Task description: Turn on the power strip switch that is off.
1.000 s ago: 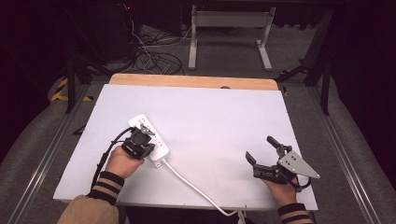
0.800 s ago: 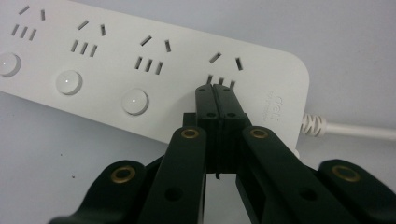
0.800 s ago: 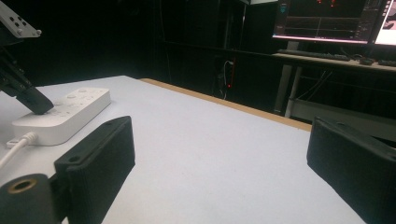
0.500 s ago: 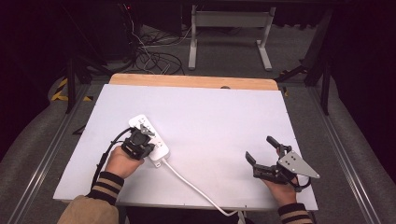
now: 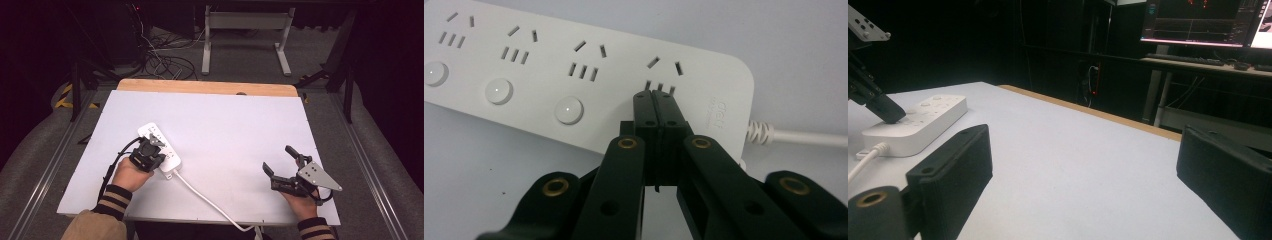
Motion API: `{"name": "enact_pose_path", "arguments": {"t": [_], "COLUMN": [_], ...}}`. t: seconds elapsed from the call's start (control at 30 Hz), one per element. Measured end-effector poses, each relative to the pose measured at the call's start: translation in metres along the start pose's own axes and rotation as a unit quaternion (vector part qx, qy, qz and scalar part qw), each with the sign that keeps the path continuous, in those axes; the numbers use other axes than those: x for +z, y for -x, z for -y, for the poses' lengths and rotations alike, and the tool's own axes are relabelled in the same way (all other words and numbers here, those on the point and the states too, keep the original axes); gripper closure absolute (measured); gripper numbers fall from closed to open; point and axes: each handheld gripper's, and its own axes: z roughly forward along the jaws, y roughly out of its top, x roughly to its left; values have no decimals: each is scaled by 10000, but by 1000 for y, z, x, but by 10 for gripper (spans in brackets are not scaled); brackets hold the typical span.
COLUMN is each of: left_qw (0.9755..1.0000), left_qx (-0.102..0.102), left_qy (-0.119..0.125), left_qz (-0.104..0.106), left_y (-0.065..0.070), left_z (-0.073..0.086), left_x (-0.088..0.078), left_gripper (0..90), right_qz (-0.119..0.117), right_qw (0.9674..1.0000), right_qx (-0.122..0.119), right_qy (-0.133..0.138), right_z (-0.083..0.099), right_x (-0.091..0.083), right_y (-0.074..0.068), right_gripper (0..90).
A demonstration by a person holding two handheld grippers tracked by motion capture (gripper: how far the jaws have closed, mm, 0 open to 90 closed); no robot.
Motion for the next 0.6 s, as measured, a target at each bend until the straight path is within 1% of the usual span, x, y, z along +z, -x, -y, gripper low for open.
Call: {"name": "enact_pose_path", "arguments": {"t": [0.13,0.2,0.23,0.3,0.6], "left_qw": [10000,9999,9999,9998,9998], "left_qx": [-45,-19,-60,-86,-78], "left_qy": [40,117,153,153,187], "left_qz": [32,24,46,88,45], "left_y": [-1,-1,-2,-3,-2], "left_z": [1,2,2,2,2], "left_x": [0,0,0,0,0], "left_gripper": [900,900,900,900,900], "right_qz": [-11,4,3,2,-3], "right_qw": [10000,10000,10000,10000,10000], "right_qx": [-6,-3,-3,-9,-2], "right_qy": [-2,1,3,-4,9], "right_z": [0,0,0,0,0], "right_x": [0,0,0,0,0], "right_y": [0,0,0,0,0], "right_gripper": [83,83,84,83,83]}}
